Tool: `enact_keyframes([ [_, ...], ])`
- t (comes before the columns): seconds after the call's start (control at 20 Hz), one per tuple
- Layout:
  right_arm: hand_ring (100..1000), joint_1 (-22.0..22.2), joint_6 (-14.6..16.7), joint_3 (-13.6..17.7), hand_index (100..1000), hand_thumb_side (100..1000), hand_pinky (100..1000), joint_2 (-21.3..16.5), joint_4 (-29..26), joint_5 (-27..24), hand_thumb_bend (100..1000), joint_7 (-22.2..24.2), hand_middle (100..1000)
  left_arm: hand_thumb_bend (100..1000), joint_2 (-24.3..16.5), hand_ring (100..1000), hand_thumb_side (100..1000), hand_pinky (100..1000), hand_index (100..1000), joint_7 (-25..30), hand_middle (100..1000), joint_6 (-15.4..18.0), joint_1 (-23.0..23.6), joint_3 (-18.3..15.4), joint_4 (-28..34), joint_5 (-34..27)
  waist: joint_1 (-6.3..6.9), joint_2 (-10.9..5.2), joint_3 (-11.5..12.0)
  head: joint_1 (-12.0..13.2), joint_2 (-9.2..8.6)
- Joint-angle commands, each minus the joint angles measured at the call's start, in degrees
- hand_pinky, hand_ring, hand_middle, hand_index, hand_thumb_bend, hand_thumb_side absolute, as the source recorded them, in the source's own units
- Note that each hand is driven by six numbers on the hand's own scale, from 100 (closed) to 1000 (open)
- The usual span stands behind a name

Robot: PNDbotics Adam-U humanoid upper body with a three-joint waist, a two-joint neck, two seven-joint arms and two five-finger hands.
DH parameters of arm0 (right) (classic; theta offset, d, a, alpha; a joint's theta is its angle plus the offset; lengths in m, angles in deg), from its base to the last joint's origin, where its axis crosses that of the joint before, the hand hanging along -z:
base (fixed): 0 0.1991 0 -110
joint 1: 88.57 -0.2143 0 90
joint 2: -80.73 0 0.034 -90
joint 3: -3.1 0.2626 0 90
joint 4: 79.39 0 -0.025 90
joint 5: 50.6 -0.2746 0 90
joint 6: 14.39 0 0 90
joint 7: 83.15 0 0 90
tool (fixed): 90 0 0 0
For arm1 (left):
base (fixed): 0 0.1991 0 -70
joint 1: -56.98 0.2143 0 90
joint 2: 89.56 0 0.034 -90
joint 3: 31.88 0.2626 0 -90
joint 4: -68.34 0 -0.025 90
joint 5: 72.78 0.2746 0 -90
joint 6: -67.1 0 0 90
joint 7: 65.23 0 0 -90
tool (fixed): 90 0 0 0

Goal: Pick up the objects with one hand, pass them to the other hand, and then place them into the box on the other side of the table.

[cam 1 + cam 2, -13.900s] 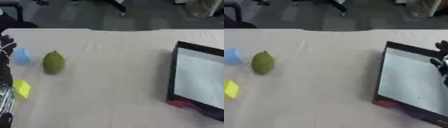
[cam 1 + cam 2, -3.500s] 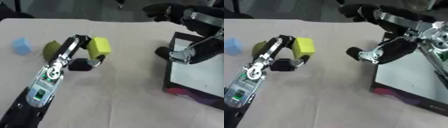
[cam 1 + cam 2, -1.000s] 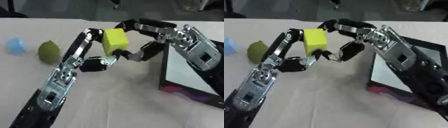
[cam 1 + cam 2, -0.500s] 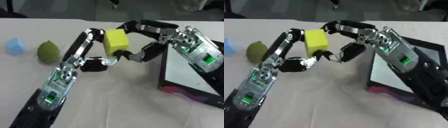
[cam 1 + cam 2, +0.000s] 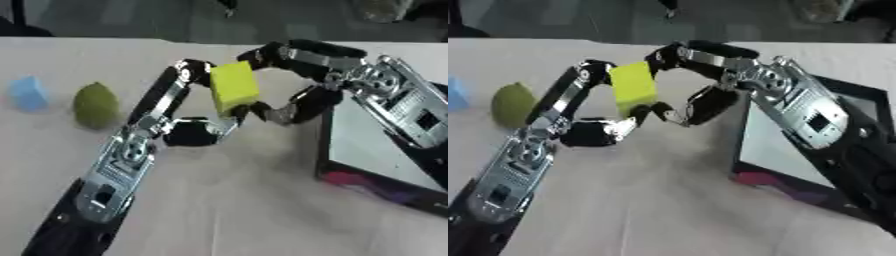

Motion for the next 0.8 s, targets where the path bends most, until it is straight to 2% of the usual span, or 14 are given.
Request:
enact_keyframes([
  [0.05,984,-1.4,0.0,1.9,631,100,949,-1.4,-2.4,-1.6,100,-0.7,603,100,-0.6,658,165,789,636,0.9,548,-0.4,-0.3,0.2,-0.6,1.4,-0.47,-1.49,-0.1,-0.2,-0.56],
  [0.15,981,-1.3,-0.2,1.9,625,100,948,-1.5,-2.4,-1.8,100,-0.6,598,100,-0.6,676,175,798,654,1.0,569,-0.3,-0.3,0.1,-0.6,2.0,-0.46,-1.5,-0.1,-0.3,-0.53],
  [0.2,976,-1.3,-0.3,1.9,617,100,945,-1.5,-2.4,-1.8,100,-0.5,590,110,-0.6,713,222,813,689,1.0,615,-0.2,-0.3,0.1,-0.5,2.3,-0.45,-1.5,-0.1,-0.3,-0.53],
  [0.3,974,-1.2,-0.5,2.0,612,100,944,-1.6,-2.4,-1.9,100,-0.4,585,191,-0.6,735,282,820,713,0.7,640,0.1,-0.3,0.0,-0.5,2.8,-0.43,-1.49,-0.1,-0.3,-0.55],
  [0.4,971,-1.2,-0.7,2.1,606,100,942,-1.7,-2.4,-2.0,100,-0.2,580,330,-0.6,764,386,840,750,0.1,679,0.3,-0.3,-0.1,-0.5,3.4,-0.43,-1.47,-0.1,-0.4,-0.54],
  [0.5,969,-1.2,-0.9,2.1,604,100,941,-1.7,-2.5,-2.1,100,0.1,578,405,-0.6,771,443,846,774,-0.3,688,0.4,-0.3,-0.1,-0.5,4.2,-0.41,-1.45,-0.1,-0.4,-0.49],
  [0.65,968,-1.1,-1.1,2.3,603,100,941,-1.9,-2.5,-2.1,100,0.2,577,494,-0.6,781,517,856,794,-0.8,701,0.6,-0.1,0.0,-0.6,5.1,-0.4,-1.42,-0.1,-0.4,-0.44],
  [0.8,967,-1.0,-1.2,2.4,601,100,940,-2.0,-2.4,-2.2,100,0.1,575,537,-0.6,784,556,859,799,-1.2,705,0.9,-0.1,0.0,-0.6,5.7,-0.38,-1.44,-0.2,-0.3,-0.42],
])
